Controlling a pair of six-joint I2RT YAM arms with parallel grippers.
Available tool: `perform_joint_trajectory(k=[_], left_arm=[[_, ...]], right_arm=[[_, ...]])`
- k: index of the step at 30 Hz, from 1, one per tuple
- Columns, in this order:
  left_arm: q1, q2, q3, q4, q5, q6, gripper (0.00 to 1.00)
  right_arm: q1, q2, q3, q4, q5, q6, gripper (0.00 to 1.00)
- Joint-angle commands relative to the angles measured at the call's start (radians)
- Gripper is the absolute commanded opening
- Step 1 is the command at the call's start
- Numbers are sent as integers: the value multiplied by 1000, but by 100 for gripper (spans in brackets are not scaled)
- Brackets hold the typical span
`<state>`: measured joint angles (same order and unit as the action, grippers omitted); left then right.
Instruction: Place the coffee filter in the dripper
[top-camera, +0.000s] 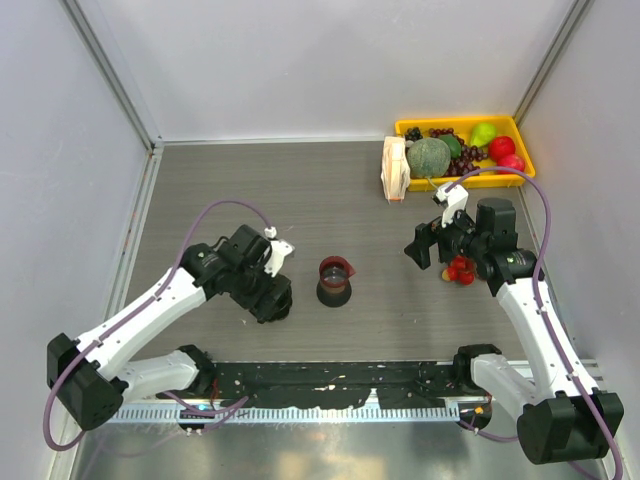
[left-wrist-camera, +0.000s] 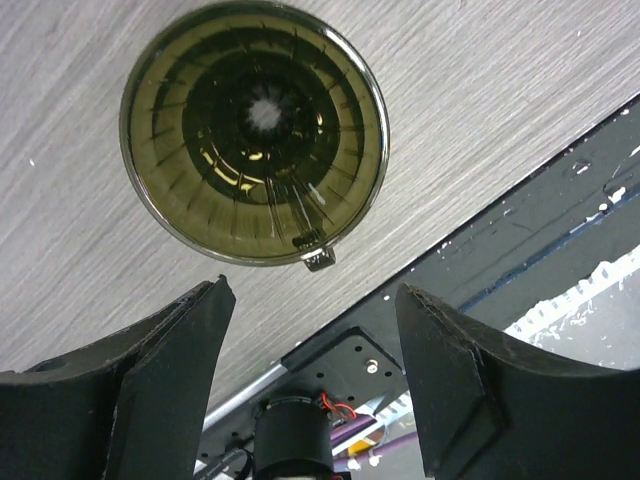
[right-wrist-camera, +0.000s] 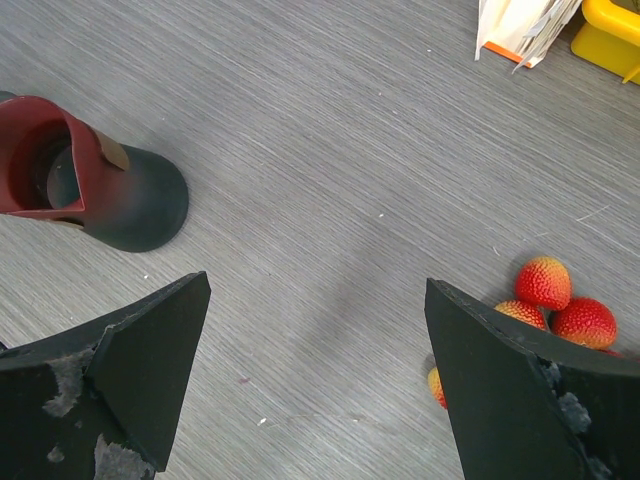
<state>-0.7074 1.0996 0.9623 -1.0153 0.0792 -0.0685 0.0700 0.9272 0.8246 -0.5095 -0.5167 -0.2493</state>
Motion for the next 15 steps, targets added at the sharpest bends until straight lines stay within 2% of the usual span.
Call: perform_joint_trajectory(k=[1,4,8,15], left_arm=[[2,0,50,-86,34,-40,75],[6,26,46,-144,42,-85,74],[6,49,29,-131,60,-109,68],[9,111,29,-98,45,-146,74]], right_arm=[[-1,-19,5,19,10,-4,96],[-1,-22,4,19,17,-5,96],[-1,-21,7,17,20,-4,95],[-2,-18,8,17,23,-7,95]])
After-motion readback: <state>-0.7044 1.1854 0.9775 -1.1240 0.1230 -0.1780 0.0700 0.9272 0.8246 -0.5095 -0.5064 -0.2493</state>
